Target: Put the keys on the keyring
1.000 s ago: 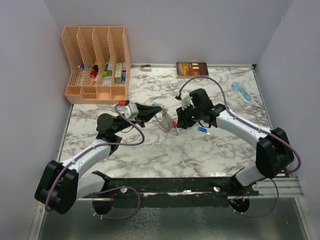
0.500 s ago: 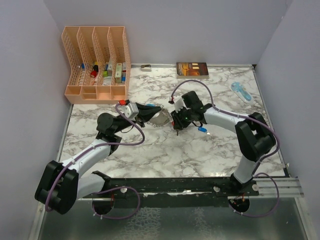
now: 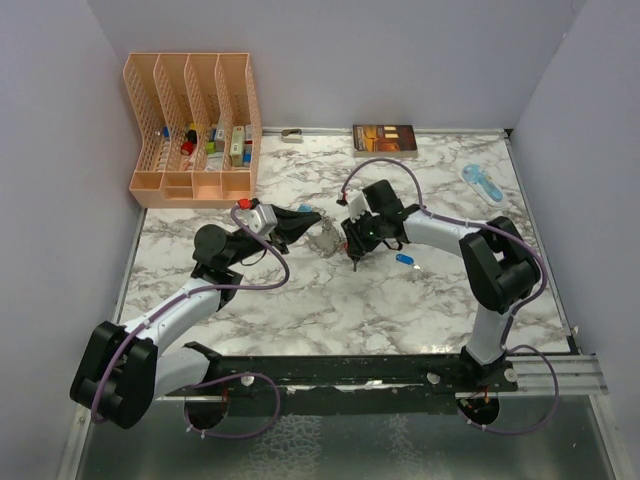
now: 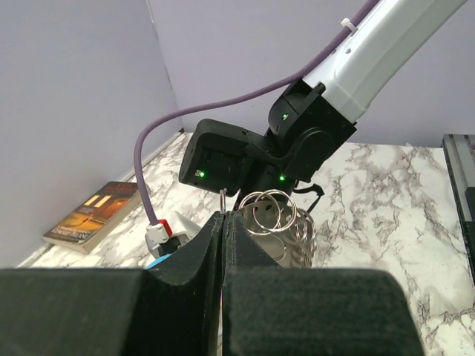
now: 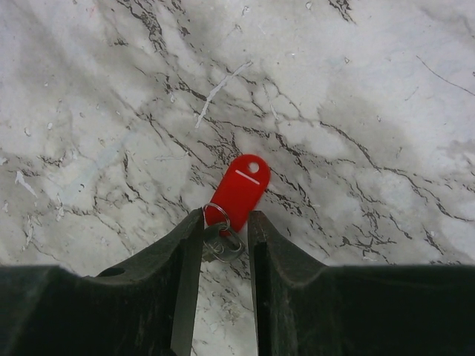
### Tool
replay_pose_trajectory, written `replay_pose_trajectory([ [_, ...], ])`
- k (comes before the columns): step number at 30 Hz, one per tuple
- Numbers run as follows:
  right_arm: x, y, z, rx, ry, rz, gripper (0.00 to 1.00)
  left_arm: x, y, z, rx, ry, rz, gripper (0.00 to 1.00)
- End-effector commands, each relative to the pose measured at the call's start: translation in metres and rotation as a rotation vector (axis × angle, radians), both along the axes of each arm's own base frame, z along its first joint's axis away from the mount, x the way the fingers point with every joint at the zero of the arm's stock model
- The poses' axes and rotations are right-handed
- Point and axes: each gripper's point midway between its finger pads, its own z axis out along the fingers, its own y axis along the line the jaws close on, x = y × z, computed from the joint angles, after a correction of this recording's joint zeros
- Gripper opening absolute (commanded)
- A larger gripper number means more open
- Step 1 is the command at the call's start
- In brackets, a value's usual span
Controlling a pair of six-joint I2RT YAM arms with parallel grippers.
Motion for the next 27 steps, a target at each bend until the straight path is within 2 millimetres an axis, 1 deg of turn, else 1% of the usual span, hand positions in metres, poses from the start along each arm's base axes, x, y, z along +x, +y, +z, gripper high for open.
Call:
replay_pose_trajectory([
  [1,0.004,0.005,0.002,0.025,-0.011,0.025,0.30,0.003,0.005,0.019,-0.033,-0.059,0.028,0.00],
  [6,-0.004,0.001,0.002,0.031,-0.006,0.017,0.30,0.003,0.004,0.020,-0.033,-0.060,0.026,0.00],
  [10,-0.009,0.002,-0.003,0.035,0.015,0.029,0.26,0.004,0.005,0.020,-0.032,-0.065,0.030,0.00],
  [21,-0.009,0.003,-0.001,0.035,0.027,0.020,0.06,0.005,0.005,0.018,-0.025,-0.061,0.033,0.00],
  [24,-0.009,0.001,0.006,0.041,0.013,0.004,0.01,0.006,0.005,0.018,-0.023,-0.065,0.035,0.00],
  [27,-0.008,0.000,0.019,0.052,-0.013,-0.018,0.01,0.006,0.004,0.018,-0.021,-0.064,0.035,0.00],
])
